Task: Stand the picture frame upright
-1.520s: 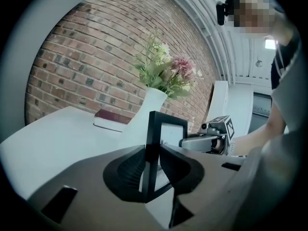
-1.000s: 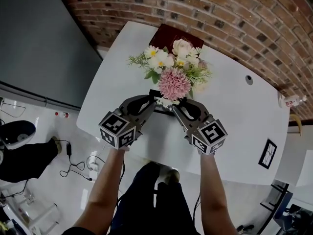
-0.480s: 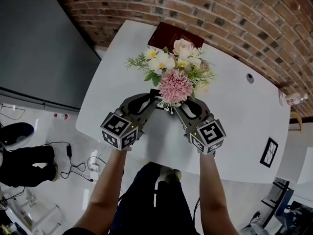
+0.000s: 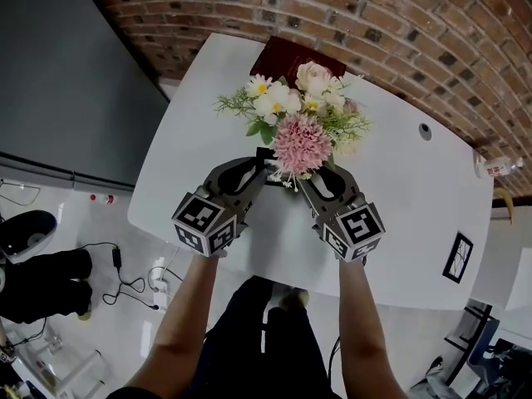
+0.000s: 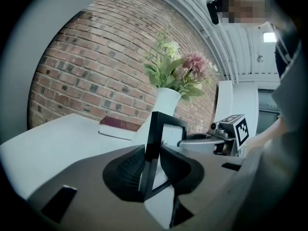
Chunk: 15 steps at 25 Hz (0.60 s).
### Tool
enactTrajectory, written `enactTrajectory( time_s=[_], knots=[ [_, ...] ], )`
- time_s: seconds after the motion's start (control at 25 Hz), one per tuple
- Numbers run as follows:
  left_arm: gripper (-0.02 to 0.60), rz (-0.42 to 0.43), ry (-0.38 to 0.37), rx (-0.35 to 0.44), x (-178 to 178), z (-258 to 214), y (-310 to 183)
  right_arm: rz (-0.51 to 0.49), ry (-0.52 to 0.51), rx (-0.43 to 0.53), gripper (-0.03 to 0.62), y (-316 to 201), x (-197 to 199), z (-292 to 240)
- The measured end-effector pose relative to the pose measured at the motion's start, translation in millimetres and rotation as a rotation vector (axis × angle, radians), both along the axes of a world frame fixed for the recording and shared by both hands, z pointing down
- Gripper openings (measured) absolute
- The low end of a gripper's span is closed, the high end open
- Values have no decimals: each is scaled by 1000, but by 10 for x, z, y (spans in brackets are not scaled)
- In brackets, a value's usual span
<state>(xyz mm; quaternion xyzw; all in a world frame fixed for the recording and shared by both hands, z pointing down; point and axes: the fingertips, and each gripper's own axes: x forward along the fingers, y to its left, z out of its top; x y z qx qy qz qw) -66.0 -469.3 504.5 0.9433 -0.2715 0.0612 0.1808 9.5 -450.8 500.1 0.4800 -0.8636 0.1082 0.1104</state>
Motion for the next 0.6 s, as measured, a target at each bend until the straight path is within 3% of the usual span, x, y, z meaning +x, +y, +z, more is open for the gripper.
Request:
enactTrajectory(
  time_s=[0.24, 0.6],
  knots=[
    [100, 1, -7, 46, 14, -48, -2, 19, 32, 40, 138, -1, 19, -48],
    [100, -8, -7, 47, 22, -13, 2, 49, 37, 45, 138, -3, 39, -22]
  ],
)
